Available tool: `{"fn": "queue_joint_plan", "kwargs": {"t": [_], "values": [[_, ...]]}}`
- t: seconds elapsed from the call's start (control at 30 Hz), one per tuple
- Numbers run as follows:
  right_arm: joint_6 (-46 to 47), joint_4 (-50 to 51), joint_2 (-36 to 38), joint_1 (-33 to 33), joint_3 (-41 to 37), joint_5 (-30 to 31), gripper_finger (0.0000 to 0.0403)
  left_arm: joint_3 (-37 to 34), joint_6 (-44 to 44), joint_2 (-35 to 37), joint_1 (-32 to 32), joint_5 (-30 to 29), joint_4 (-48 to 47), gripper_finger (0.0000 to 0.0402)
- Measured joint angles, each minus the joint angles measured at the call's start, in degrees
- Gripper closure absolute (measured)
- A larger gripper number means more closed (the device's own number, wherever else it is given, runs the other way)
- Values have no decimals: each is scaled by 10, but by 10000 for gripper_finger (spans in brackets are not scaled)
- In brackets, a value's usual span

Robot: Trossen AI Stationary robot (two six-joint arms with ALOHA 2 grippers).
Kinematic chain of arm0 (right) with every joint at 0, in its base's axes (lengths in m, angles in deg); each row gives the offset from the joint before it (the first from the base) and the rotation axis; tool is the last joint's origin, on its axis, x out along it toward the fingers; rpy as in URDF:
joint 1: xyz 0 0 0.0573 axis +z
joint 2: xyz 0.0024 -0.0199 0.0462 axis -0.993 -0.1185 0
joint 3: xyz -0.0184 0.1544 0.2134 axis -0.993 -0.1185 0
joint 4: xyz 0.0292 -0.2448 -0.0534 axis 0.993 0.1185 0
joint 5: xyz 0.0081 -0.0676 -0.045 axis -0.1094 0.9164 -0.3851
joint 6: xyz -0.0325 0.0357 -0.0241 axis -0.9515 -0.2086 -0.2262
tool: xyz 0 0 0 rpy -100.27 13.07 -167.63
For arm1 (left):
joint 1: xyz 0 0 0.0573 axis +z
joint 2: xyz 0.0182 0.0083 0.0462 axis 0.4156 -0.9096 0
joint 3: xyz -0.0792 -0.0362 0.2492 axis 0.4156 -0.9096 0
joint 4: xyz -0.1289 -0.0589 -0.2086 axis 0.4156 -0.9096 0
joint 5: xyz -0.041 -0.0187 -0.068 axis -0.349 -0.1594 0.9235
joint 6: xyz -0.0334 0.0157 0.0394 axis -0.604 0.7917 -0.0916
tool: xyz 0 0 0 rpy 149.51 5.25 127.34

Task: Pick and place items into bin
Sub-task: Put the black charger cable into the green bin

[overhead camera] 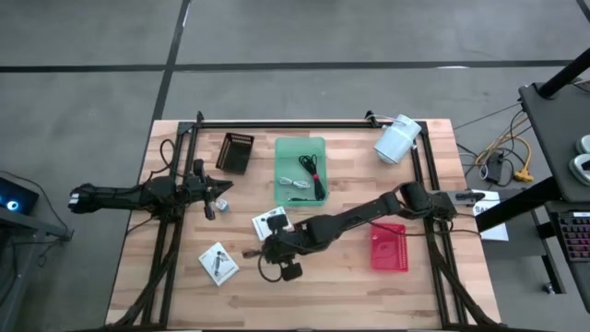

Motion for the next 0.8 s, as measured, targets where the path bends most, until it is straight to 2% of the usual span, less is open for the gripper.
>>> {"fn": "queue_joint_plan", "kwargs": {"t": [0.33,0.43,0.63,0.7,0.8], "values": [[0,153,1,-1,74,188,344,0,0,0,0,0,0,391],[0,169,1,-6,77,213,344,0,0,0,0,0,0,391],[35,205,1,-27,73,220,344,0,0,0,0,0,0,391],[57,236,1,-34,73,253,344,0,0,0,0,0,0,391],[90,291,1,-44,73,336,344,0,0,0,0,0,0,391]]}}
